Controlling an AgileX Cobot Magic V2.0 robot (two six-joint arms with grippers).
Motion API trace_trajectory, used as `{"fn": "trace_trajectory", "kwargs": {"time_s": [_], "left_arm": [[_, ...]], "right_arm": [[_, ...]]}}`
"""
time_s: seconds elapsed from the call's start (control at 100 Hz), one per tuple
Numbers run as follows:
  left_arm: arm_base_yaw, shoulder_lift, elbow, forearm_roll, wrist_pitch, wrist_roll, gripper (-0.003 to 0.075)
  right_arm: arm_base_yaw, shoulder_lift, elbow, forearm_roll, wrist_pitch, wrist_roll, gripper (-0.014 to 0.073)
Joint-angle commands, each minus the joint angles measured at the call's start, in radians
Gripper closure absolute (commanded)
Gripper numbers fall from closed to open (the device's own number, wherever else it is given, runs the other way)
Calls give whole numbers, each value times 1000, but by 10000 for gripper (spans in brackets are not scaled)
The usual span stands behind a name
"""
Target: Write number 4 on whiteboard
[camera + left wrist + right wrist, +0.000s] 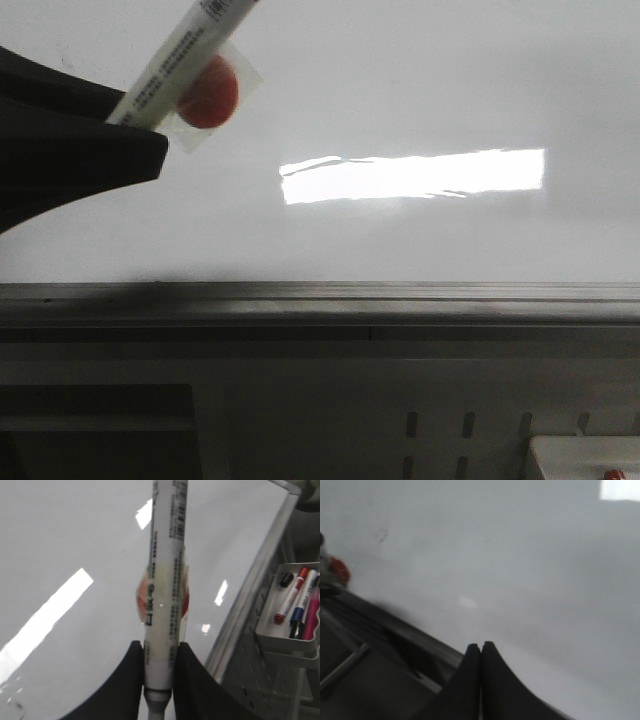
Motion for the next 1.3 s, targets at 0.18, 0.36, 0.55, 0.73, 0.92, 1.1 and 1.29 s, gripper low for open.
{"fn": "trace_trajectory", "kwargs": {"time_s": [0.18, 0.36, 0.55, 0.73, 0.92, 1.1, 1.29], "left_arm": [[-5, -17, -27, 80, -107, -1, 741], [-5, -17, -27, 158, -127, 1, 741], [-5, -17, -27, 158, -122, 1, 741], [-5, -17, -27, 158, -115, 1, 741], [-5, -17, -27, 160, -115, 1, 741], [-5, -17, -27, 151, -148, 1, 720], [-5, -17, -27, 49, -137, 1, 462]], "right_arm": [[279, 264, -200, 14, -40, -19, 241], [382, 399, -289, 9, -49, -55, 146], [407, 489, -351, 9, -58, -62, 148], [409, 503, -359, 9, -90, -63, 248], [409, 512, -359, 9, -79, -63, 417], [409, 516, -359, 9, -79, -63, 657], [409, 516, -359, -15, -83, -63, 658]]}}
